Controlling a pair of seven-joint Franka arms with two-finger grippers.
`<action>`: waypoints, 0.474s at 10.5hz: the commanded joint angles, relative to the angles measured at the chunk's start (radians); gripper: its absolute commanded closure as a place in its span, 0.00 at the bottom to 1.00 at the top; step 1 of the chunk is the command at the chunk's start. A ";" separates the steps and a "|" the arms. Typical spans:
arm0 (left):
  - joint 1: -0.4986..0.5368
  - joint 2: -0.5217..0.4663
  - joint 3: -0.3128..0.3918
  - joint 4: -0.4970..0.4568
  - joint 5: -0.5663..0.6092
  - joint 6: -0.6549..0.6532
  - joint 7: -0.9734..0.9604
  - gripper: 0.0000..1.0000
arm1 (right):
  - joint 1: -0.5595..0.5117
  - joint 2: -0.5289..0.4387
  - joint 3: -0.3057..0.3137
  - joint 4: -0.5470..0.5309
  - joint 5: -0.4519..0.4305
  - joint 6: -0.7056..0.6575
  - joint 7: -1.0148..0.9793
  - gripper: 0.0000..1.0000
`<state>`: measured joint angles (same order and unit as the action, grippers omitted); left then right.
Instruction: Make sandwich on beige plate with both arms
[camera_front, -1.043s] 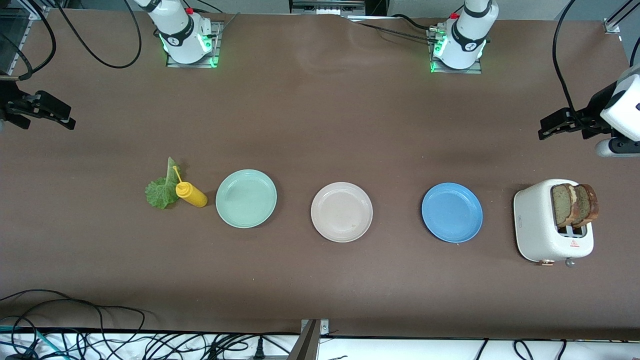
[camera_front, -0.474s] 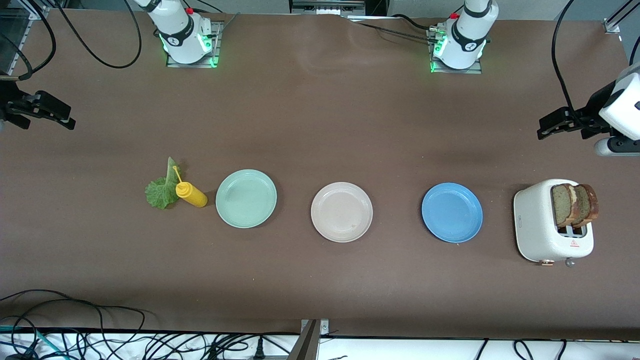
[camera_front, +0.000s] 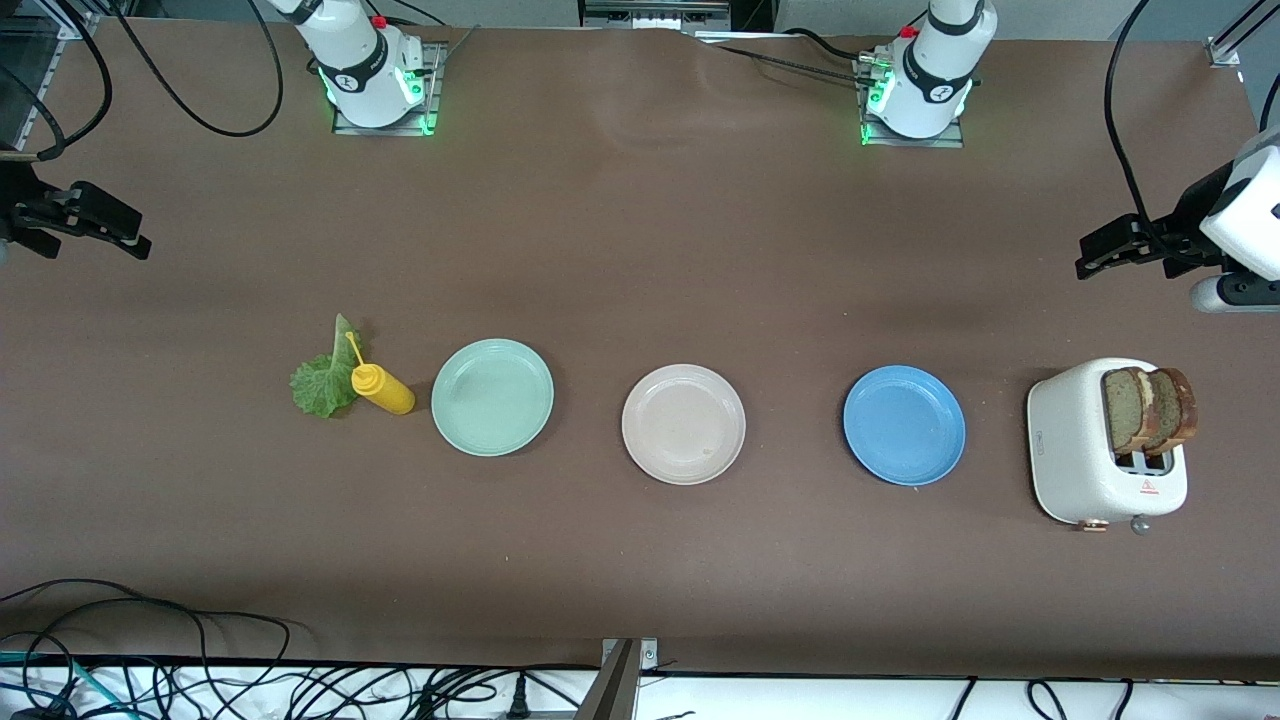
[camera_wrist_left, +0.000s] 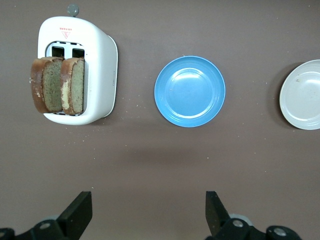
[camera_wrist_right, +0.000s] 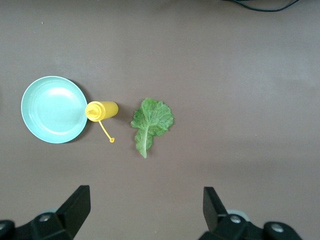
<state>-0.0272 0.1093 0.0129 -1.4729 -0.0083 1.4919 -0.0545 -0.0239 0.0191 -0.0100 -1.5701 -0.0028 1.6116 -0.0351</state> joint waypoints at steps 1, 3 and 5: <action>0.006 0.003 -0.002 0.023 -0.004 -0.018 0.021 0.00 | -0.002 0.004 0.002 0.024 0.001 -0.016 0.004 0.00; 0.004 0.000 -0.008 0.023 -0.004 -0.018 0.019 0.00 | -0.002 0.004 0.002 0.025 0.001 -0.016 0.004 0.00; -0.006 -0.002 -0.005 0.025 -0.002 -0.018 0.013 0.00 | -0.002 0.004 0.004 0.025 0.001 -0.016 0.004 0.00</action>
<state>-0.0300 0.1080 0.0098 -1.4728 -0.0083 1.4919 -0.0543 -0.0239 0.0191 -0.0099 -1.5701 -0.0028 1.6116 -0.0351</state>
